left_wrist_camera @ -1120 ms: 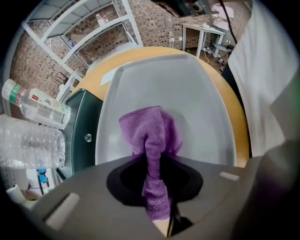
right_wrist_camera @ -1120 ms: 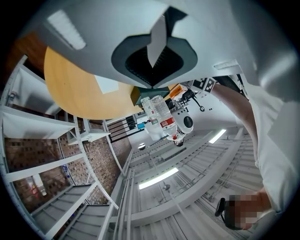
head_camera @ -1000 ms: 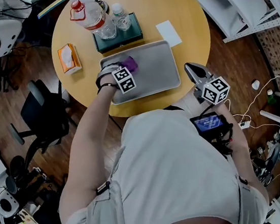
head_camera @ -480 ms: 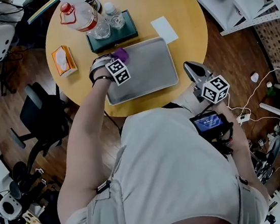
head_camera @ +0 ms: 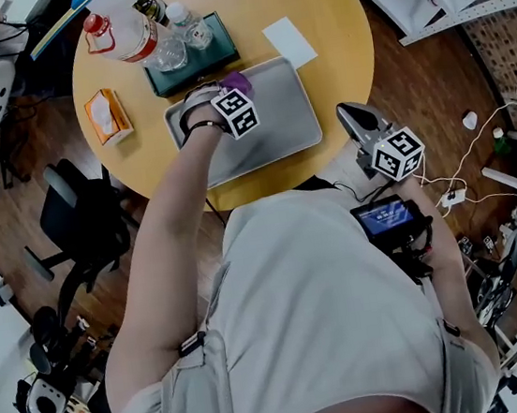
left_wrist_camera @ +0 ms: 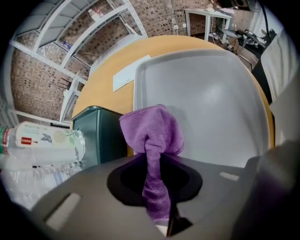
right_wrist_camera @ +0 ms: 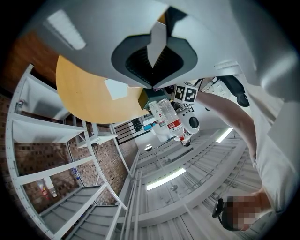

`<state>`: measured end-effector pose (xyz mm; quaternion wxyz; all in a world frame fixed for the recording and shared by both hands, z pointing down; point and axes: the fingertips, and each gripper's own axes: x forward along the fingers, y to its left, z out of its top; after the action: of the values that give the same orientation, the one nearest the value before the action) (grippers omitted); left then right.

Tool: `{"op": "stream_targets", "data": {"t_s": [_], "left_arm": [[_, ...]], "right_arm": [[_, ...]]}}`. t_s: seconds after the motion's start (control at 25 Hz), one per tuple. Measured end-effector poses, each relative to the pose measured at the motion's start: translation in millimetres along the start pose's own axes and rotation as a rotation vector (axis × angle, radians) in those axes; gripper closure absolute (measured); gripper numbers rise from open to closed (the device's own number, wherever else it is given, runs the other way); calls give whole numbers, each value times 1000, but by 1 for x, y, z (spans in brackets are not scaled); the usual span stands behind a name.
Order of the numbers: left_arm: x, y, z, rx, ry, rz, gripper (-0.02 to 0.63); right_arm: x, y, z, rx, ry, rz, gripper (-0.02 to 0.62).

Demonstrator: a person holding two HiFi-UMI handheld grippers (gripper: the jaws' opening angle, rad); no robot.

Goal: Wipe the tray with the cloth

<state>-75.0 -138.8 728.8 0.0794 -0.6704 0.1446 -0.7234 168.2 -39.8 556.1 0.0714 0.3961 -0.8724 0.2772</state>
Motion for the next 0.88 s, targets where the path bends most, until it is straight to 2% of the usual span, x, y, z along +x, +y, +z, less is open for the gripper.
{"op": "stream_targets", "data": {"t_s": [0.08, 0.28, 0.56, 0.88], "left_arm": [[-3, -8, 0, -7, -15, -9, 543], [-18, -52, 3, 38, -34, -20, 545], [-44, -127, 12, 67, -79, -95, 545], [-63, -186, 21, 32, -135, -273, 543]], "right_arm": [[-2, 1, -2, 0, 2, 2, 592], [1, 7, 1, -14, -3, 27, 592], [11, 20, 2, -29, -2, 66, 592], [17, 28, 0, -23, 0, 81, 592]]}}
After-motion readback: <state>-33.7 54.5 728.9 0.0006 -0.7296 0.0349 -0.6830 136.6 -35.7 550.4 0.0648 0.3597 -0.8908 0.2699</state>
